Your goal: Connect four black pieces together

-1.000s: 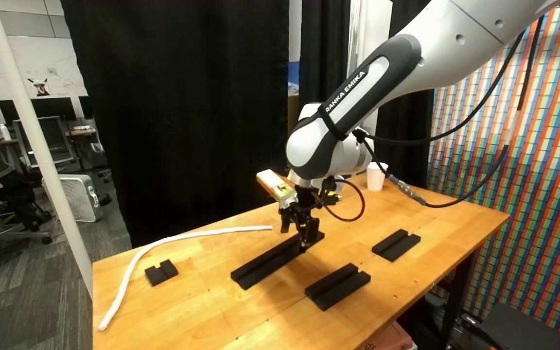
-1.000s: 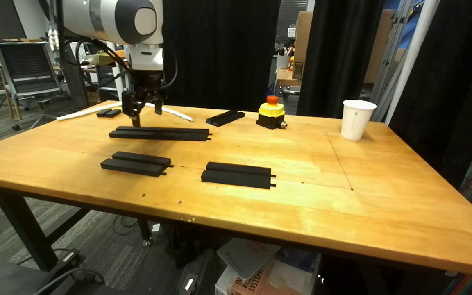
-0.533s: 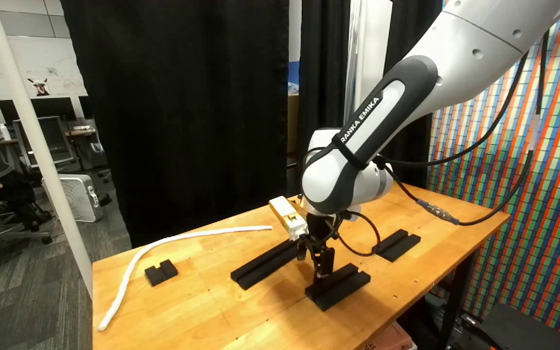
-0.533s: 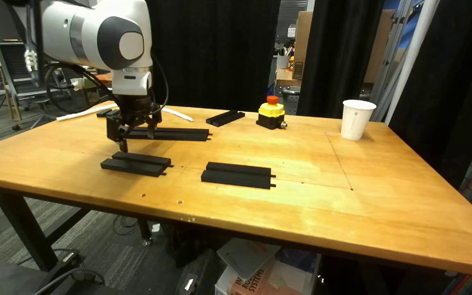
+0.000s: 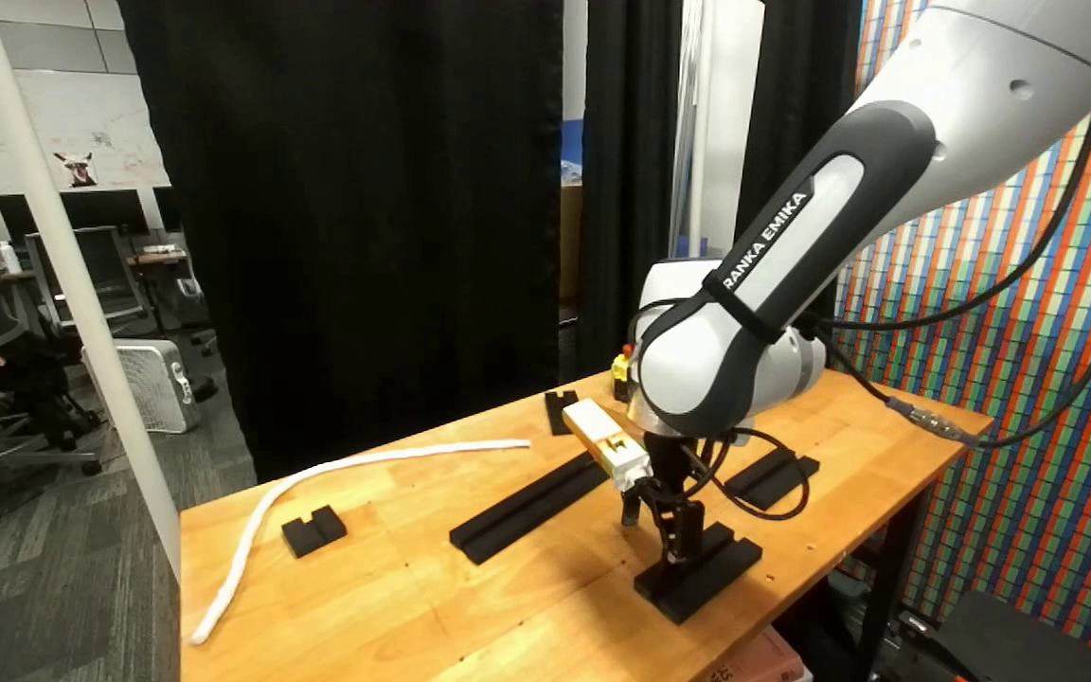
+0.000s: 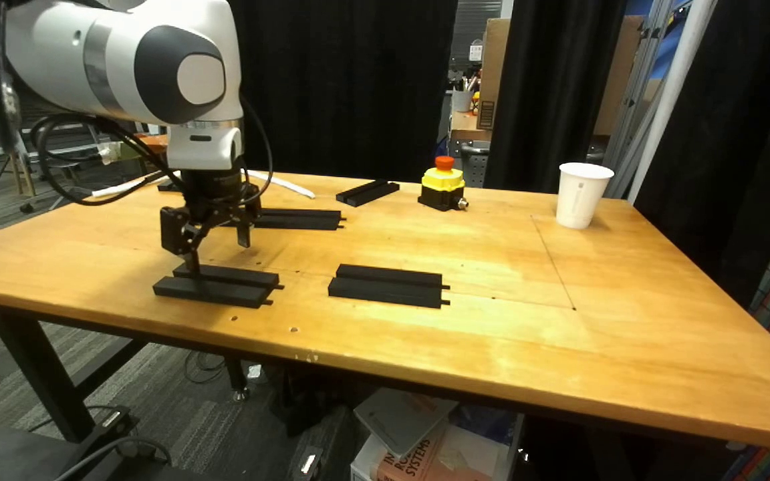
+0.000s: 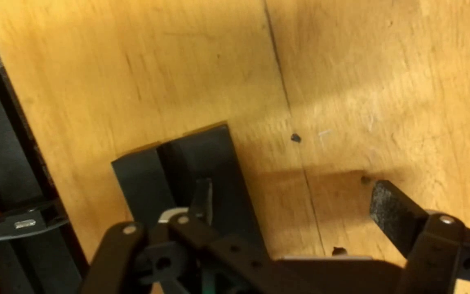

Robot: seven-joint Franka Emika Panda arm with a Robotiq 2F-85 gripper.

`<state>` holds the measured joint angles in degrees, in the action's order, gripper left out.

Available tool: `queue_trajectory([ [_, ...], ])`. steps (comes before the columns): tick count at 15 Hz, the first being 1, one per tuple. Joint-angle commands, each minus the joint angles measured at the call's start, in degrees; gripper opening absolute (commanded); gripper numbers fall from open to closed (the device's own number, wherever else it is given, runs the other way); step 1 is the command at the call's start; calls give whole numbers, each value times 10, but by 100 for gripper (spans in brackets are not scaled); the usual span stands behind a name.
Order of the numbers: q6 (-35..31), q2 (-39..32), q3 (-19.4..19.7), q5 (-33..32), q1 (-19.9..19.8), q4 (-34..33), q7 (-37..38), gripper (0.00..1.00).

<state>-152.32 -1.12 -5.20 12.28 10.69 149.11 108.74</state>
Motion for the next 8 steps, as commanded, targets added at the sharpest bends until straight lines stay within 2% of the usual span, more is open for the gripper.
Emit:
queue_trajectory([
  [1,3,61,-3,-42,-19,43,6,100],
  [5,18,89,-3,-84,-42,51,-17,100],
  [8,37,95,-12,-59,-36,48,-45,100],
])
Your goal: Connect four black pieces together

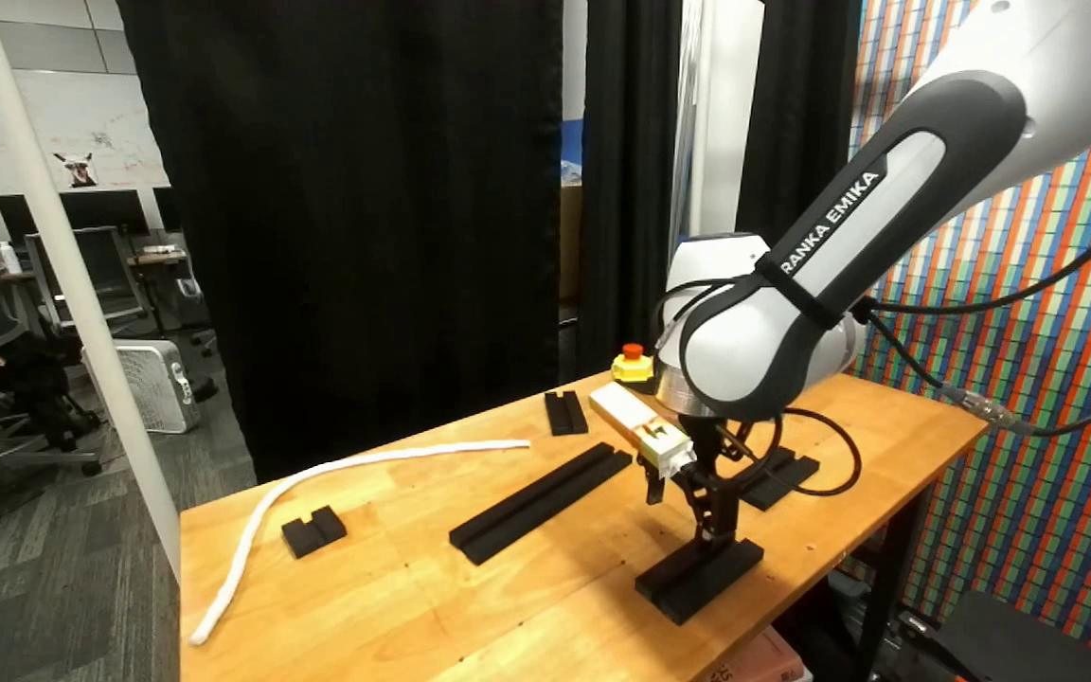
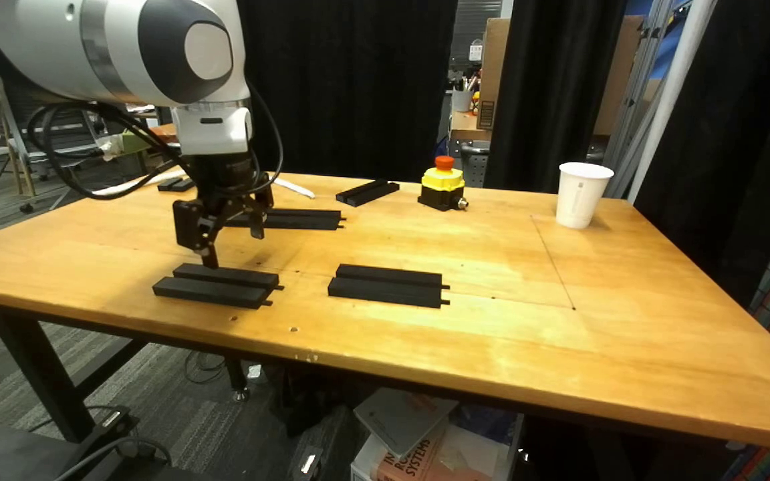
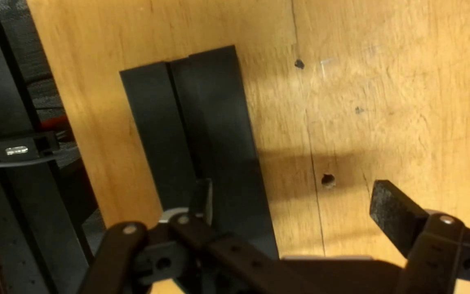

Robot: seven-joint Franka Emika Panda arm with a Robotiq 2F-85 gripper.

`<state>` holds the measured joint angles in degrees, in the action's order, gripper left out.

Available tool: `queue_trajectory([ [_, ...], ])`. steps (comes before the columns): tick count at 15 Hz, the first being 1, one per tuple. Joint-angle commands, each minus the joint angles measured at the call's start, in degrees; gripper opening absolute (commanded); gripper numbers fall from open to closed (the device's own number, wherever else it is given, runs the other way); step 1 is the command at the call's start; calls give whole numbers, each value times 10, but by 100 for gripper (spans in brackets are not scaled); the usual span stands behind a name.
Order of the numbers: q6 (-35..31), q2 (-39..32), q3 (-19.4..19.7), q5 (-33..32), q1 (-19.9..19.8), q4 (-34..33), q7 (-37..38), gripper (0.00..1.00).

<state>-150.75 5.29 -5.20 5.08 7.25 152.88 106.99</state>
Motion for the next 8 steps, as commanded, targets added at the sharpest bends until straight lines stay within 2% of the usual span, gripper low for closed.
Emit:
queue_trajectory([
  [1,25,30,-14,26,3,10,-42,100],
  [8,19,36,-38,65,15,33,-70,100],
])
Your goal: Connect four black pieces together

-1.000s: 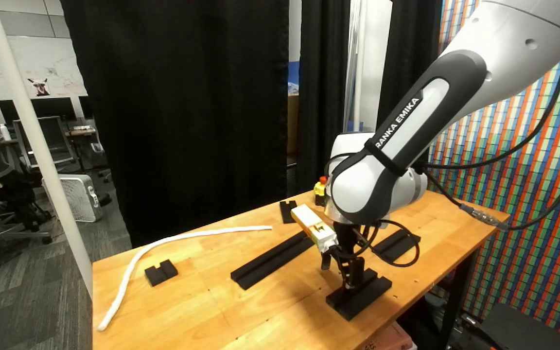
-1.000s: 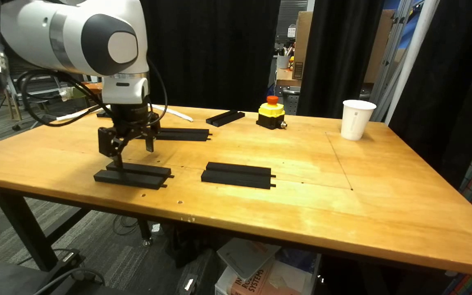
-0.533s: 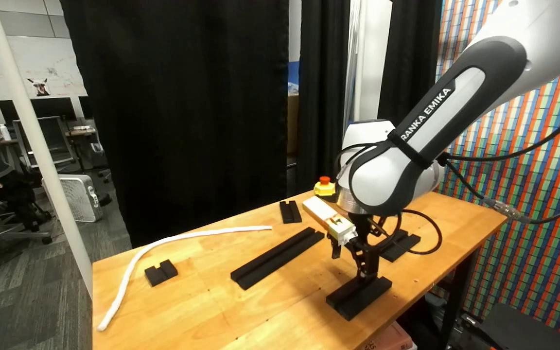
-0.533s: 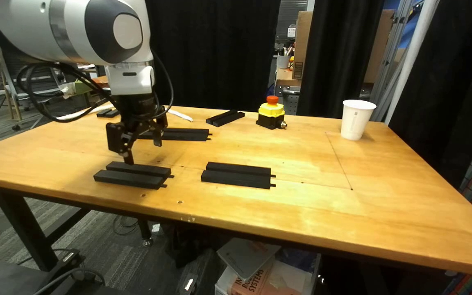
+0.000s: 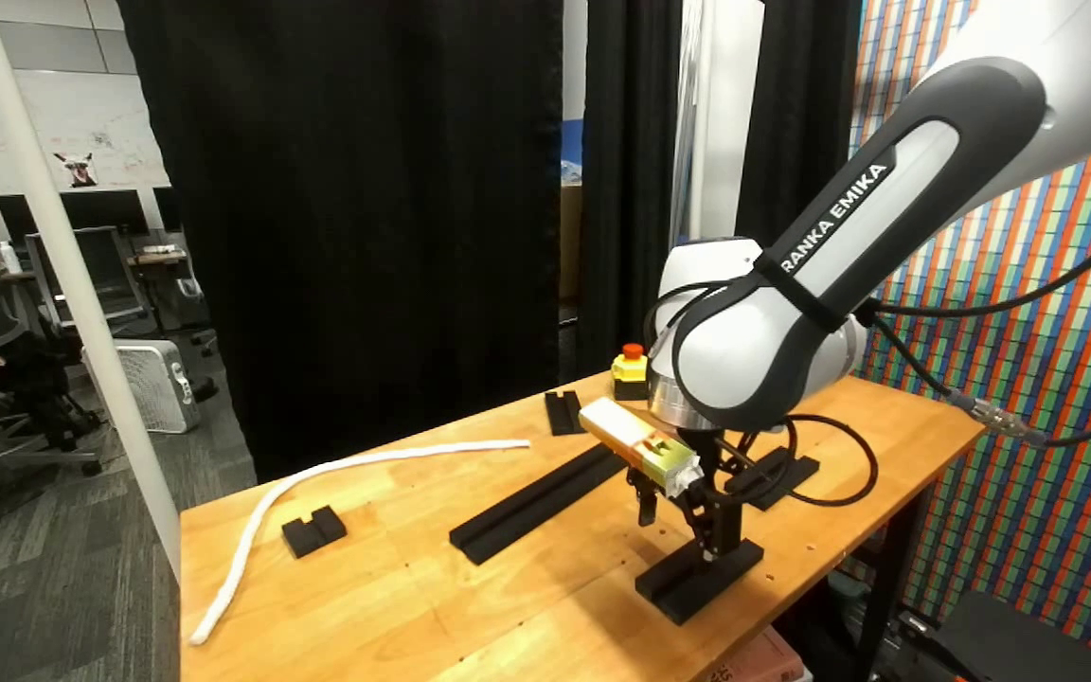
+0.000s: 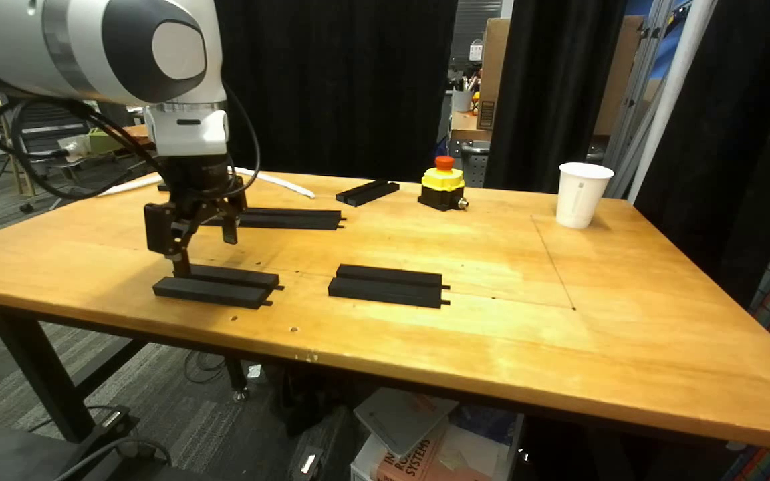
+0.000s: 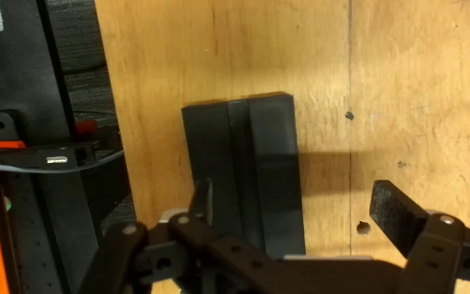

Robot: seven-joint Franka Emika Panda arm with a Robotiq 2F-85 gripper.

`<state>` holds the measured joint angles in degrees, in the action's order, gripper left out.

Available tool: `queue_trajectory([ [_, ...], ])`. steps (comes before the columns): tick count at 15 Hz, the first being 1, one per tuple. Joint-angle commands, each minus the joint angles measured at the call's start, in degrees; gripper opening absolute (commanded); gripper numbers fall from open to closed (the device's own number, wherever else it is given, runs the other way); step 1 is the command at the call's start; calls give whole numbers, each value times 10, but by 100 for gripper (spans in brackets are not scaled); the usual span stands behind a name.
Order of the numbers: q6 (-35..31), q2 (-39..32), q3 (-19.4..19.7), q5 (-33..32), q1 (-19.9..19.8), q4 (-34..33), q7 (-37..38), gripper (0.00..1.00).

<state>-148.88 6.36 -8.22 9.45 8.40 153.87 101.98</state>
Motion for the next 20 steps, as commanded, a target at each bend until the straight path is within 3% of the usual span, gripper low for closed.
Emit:
queue_trajectory([
  [1,-1,27,-10,22,4,27,-20,100],
  [7,-18,23,-6,33,0,49,-60,100],
  [17,-81,-2,-14,46,7,34,-97,100],
  [20,-67,2,-20,72,18,34,-98,100],
])
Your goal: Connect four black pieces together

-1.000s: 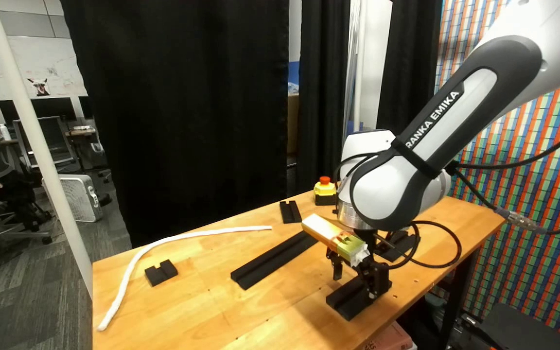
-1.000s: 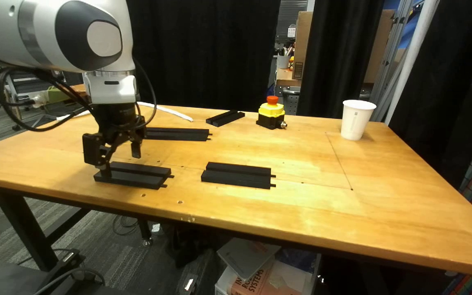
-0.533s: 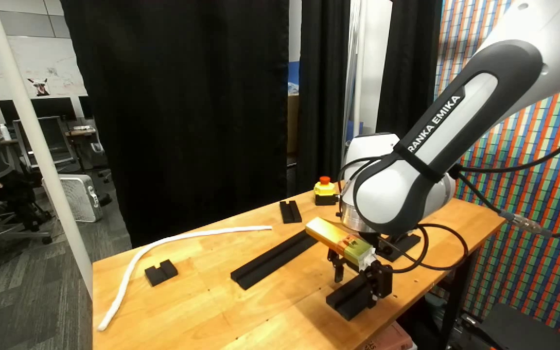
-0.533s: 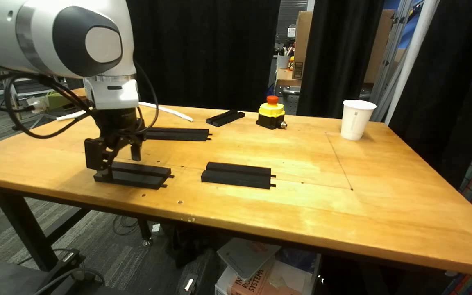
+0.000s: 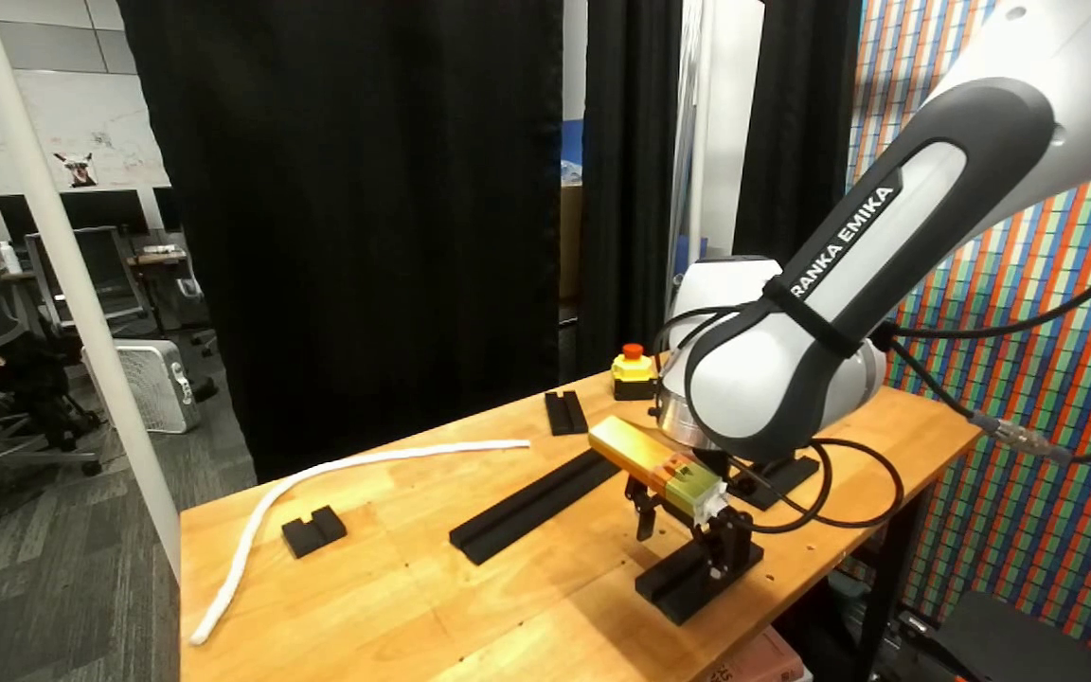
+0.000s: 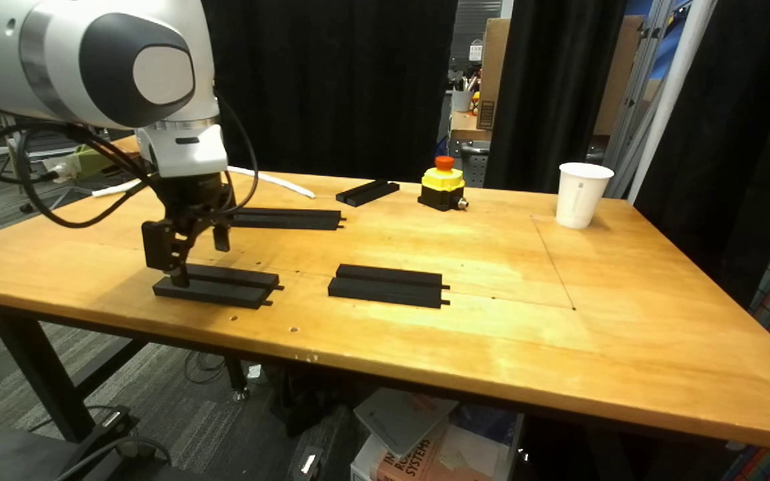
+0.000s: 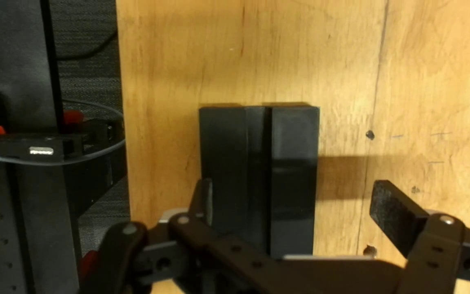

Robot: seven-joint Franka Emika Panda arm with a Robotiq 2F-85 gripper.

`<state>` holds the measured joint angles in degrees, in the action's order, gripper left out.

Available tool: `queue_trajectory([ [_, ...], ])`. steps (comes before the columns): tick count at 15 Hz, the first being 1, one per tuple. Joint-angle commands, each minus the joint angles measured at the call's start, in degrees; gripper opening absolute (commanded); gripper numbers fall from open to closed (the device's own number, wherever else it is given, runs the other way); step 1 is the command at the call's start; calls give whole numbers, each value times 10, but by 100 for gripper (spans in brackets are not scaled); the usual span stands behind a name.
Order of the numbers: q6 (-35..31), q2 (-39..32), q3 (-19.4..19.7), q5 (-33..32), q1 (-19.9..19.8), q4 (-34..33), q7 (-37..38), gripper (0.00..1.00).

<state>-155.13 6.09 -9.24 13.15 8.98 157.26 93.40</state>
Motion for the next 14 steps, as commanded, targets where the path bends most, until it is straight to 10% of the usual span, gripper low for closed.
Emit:
queue_trajectory([
  [1,3,7,-12,43,15,-1,-13,100],
  [14,4,3,-32,36,20,-1,19,100],
])
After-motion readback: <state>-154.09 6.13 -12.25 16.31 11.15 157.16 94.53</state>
